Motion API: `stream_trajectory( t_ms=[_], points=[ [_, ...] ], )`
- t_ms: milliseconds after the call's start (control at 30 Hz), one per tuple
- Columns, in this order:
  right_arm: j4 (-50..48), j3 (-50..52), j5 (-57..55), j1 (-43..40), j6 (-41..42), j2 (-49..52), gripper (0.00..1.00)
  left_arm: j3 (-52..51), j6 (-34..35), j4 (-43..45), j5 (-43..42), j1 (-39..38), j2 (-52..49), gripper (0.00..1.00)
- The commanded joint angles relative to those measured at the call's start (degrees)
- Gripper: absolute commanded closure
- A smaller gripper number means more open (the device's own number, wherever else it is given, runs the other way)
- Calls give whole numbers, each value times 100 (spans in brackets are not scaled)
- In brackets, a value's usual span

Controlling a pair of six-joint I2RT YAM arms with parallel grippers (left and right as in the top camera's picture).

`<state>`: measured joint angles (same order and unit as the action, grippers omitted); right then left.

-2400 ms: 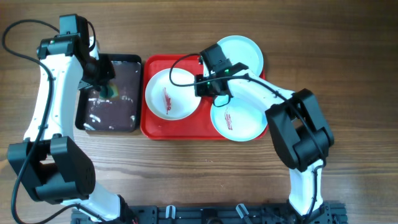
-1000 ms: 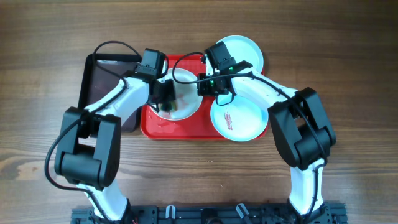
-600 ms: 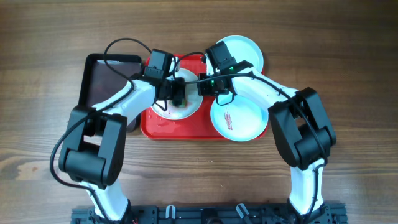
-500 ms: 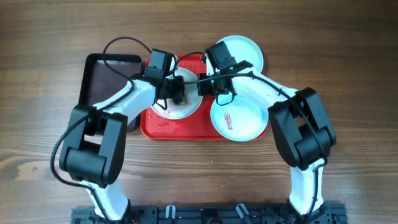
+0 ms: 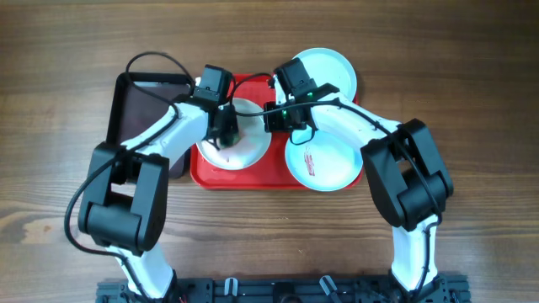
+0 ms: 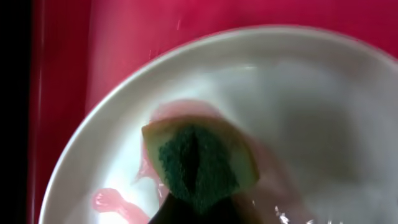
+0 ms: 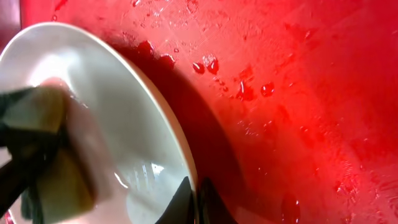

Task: Clean dirty plates on tray and stack at the side
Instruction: 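Move the held sponge with the left gripper onto the white plate, then scrub the white plate surface with the sponge while right gripper holds rim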

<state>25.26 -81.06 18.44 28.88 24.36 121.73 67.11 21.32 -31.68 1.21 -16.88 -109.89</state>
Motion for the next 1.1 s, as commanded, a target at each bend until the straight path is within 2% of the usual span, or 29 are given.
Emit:
stream_trajectory(
  t_ms=[0,67,167,300,433,567,733,1067],
  points=[
    [116,-83,227,-57,127,90,96,-308,-514,-494,-1497,68,-313,96],
    [273,-57,271,-59,205,90,96,-308,-592,-577,-1720,66,-313,96],
    [308,44,365,-63,282,92,96,-308,-584,-533,-1453,68,-313,96],
    [315,68,463,-74,280,98,96,-293,-129,-240,-111,72,-310,96],
    [319,68,459,-74,280,98,96,-293,-136,199,1067,-11,-310,96],
    [308,68,459,-74,262,98,95,-293,-125,669,1246,-140,-310,96],
    [315,68,457,-74,260,98,96,-293,208,1067,1937,-192,-310,96],
    [308,68,455,-72,240,98,96,-293,142,2354,1864,-411,-310,96]
  ],
)
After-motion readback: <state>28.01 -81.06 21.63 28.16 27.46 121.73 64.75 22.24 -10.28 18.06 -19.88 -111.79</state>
